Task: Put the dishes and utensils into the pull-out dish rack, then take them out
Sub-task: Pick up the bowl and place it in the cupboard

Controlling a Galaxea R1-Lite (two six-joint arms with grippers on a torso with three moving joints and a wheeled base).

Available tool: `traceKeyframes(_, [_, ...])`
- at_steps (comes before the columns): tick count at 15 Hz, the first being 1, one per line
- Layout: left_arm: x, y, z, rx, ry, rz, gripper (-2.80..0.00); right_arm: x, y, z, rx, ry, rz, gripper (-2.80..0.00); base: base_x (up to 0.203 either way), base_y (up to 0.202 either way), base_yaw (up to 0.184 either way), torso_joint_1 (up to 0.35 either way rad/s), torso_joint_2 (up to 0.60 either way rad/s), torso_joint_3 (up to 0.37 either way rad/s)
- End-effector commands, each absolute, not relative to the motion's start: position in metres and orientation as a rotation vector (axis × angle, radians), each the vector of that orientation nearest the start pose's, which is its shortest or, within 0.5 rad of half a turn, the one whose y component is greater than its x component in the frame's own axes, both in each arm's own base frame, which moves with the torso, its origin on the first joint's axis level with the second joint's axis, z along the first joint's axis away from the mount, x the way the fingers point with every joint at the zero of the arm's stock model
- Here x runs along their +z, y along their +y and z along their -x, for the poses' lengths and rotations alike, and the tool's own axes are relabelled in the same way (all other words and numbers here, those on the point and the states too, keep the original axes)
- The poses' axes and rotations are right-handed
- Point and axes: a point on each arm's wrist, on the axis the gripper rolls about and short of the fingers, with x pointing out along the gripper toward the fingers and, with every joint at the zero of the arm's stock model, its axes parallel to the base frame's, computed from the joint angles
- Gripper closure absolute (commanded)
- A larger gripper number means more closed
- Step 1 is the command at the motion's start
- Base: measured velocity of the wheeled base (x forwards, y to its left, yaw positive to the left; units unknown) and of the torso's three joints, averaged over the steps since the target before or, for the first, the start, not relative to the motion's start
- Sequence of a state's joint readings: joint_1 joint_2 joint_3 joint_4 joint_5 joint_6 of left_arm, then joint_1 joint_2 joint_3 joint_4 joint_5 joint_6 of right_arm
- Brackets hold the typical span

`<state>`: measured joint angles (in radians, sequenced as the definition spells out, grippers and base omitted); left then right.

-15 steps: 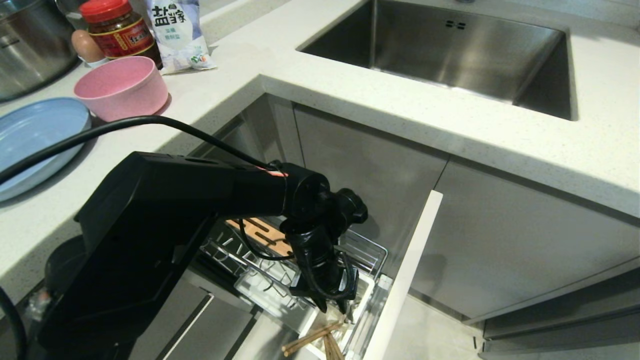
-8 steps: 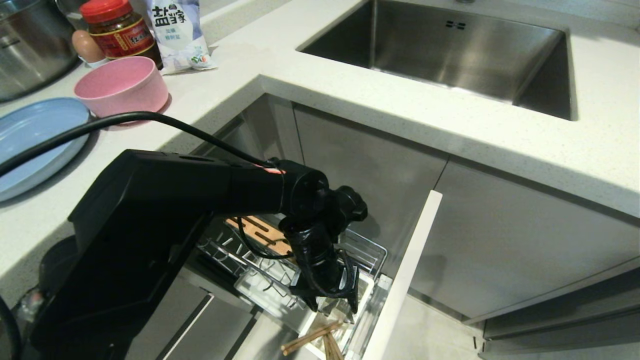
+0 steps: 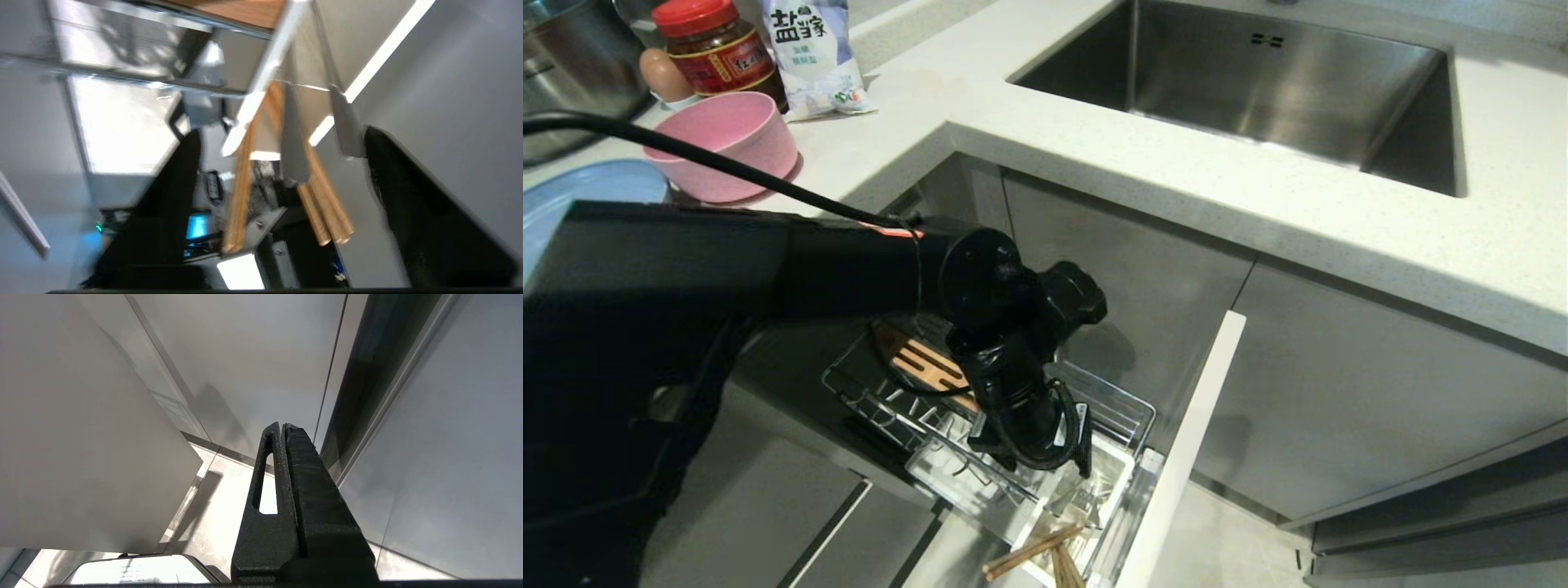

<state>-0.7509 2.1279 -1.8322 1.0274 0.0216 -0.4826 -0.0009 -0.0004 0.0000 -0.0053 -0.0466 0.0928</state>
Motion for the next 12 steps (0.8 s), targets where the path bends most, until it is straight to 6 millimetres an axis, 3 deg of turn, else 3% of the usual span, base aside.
traceKeyframes(1, [0.206,-0.24,-0.26,-0.269,1.249,-0.102,0.0,0.076,-0.001,0.023,-0.045,-0.013,-0.094,0.0,0.0,0.0,0.0,0.0,0.0,0.0])
traceKeyframes(12, [0.287,-0.194,-0.218,-0.194,0.953,-0.031,0.0,0.076,-0.001,0.023,-0.047,-0.013,-0.094,0.0,0.0,0.0,0.0,0.0,0.0,0.0])
